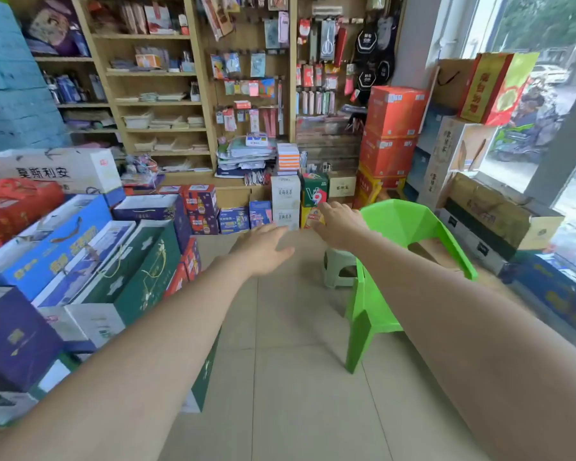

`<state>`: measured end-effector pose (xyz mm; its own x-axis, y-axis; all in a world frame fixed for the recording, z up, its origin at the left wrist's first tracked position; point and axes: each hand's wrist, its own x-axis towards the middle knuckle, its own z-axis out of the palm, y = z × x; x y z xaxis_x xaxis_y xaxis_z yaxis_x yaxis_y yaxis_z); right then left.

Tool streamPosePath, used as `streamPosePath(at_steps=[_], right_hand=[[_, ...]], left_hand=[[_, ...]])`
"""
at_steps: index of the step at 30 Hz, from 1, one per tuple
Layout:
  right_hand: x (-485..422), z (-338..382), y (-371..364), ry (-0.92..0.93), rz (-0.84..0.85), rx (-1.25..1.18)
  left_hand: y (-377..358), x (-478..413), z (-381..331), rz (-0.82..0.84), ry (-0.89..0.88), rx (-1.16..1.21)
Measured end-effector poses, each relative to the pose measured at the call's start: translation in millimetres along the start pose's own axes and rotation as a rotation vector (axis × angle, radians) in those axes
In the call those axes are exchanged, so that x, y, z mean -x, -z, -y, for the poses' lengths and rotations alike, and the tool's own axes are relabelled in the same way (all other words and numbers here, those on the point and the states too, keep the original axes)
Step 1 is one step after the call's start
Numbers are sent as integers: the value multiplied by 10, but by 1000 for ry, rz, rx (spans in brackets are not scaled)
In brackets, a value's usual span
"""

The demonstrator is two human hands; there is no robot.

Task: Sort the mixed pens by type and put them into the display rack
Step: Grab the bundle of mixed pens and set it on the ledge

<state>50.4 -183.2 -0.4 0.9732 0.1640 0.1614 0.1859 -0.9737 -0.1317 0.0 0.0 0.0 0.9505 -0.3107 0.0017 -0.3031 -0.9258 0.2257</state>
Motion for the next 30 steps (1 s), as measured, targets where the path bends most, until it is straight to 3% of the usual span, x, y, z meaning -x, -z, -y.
streamPosePath(at_steps=[8, 30], right_hand=[[-1296, -275, -430, 4, 97, 10], [-5462, -373, -1777, -16, 220, 18]], left_hand=[[-100, -1267, 468, 27, 33, -17], [-239, -5116, 2627, 162, 45, 40]])
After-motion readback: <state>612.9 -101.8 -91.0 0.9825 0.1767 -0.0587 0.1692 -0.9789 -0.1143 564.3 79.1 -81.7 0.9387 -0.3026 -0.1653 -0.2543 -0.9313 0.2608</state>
